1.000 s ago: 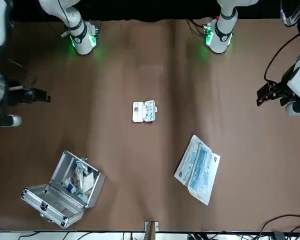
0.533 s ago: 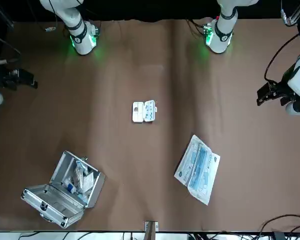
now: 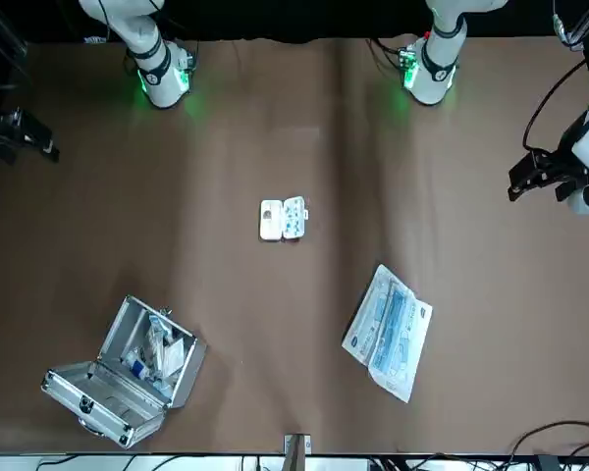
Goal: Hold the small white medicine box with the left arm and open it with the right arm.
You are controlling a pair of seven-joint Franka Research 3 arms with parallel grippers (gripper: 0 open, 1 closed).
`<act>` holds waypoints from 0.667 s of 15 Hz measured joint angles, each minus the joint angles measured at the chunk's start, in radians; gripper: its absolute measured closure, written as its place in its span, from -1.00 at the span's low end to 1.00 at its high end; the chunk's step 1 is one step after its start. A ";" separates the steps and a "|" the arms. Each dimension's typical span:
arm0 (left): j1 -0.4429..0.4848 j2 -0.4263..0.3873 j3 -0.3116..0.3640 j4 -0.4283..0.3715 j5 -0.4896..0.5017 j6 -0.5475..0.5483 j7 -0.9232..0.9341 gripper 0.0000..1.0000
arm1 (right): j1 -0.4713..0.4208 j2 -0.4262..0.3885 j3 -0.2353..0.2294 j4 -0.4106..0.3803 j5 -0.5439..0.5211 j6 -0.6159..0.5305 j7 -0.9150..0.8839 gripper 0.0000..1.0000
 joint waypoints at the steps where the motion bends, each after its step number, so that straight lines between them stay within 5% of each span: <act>1: 0.000 0.000 0.000 0.000 0.000 0.000 0.000 -0.99 | 0.000 -0.008 0.001 -0.007 0.000 0.003 0.000 -0.97; 10: 0.000 0.000 0.000 0.000 0.000 0.000 -0.006 -0.99 | -0.002 -0.012 0.005 -0.019 -0.045 0.012 0.000 -0.97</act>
